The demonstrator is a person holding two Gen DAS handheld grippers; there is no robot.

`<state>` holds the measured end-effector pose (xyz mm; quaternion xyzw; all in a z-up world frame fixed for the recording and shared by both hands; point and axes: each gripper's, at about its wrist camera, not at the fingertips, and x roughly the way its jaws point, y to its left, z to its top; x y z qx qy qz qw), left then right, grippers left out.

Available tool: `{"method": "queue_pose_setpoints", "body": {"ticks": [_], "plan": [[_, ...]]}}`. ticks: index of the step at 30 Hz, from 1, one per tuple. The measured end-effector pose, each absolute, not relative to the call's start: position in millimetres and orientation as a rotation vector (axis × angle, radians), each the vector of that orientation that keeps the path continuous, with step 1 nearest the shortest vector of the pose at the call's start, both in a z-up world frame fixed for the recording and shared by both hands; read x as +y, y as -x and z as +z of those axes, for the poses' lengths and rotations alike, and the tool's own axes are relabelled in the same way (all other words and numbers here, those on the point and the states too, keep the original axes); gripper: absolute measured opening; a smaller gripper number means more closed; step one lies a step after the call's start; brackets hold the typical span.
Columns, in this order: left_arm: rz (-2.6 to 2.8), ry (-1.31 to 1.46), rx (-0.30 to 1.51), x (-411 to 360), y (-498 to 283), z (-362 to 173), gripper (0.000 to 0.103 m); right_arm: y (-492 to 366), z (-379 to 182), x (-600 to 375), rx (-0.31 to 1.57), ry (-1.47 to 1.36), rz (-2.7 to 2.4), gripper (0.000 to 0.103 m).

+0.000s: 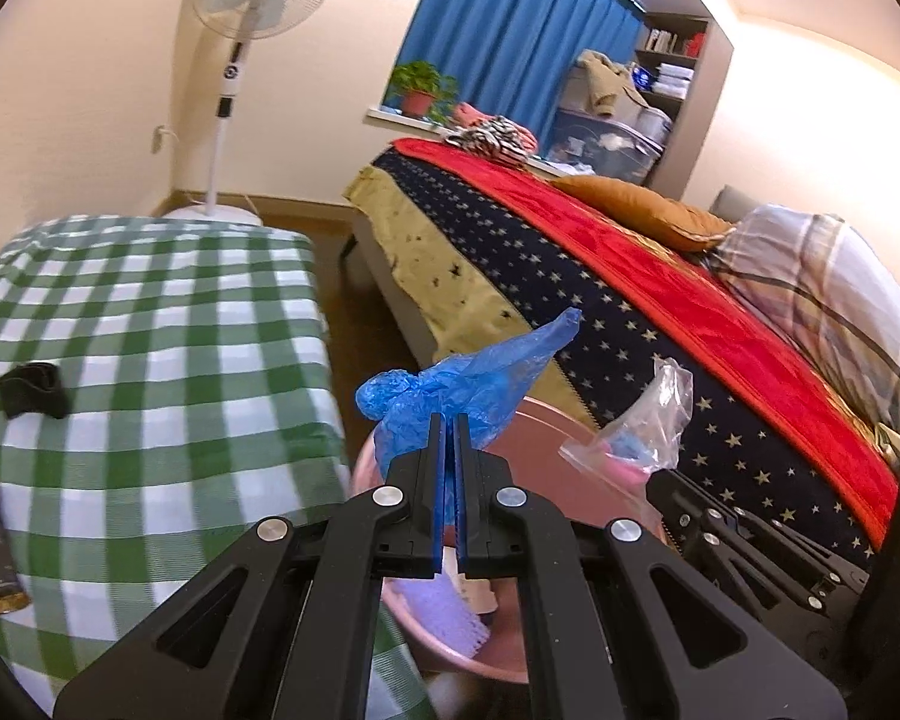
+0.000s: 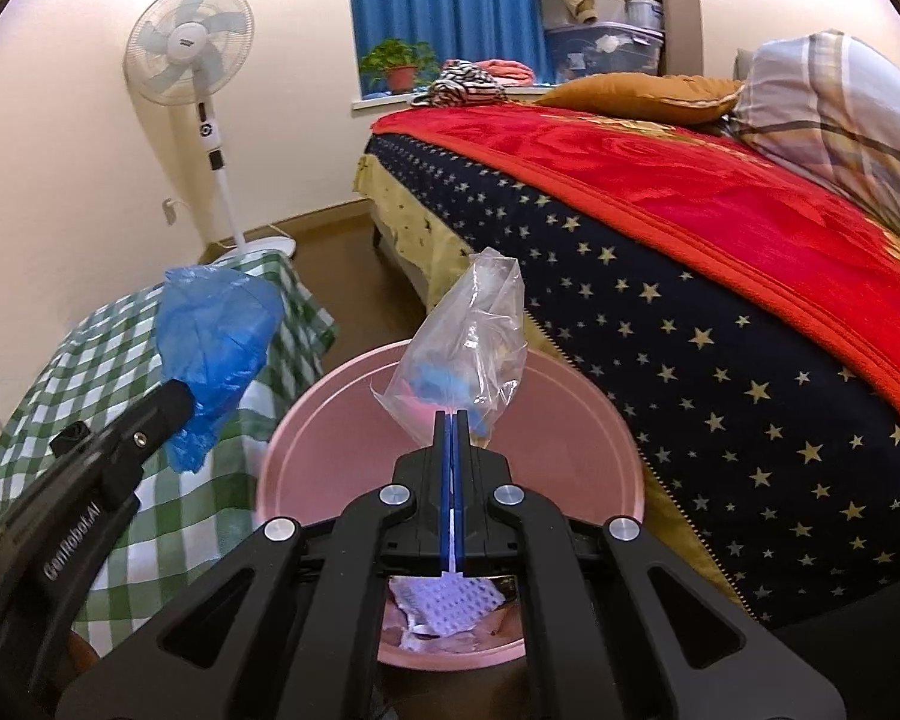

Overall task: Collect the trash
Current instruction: 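Carry both bags over the pink bin and open both tools to drop them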

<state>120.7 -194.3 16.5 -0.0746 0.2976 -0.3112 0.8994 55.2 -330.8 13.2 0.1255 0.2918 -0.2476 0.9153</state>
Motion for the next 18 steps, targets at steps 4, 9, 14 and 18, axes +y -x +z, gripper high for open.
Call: {"method": "queue_pose_setpoints", "body": {"ticks": [4, 9, 14, 18], "plan": [[-0.679, 0.154, 0.627, -204, -124, 11, 0.002, -56, 10, -338, 0.604, -0.273, -0.529, 0.0], [-0.716, 0.106, 0.667, -216, -129, 1, 0.03, -54, 3, -350, 0.616, -0.325, -0.579, 0.01], [-0.668, 0.18, 0.672, -195, -137, 1, 0.031, -51, 1, -355, 0.607, -0.367, -0.597, 0.03], [-0.625, 0.167, 0.657, -183, -133, 5, 0.031, -52, 5, -345, 0.585, -0.376, -0.555, 0.03]]}}
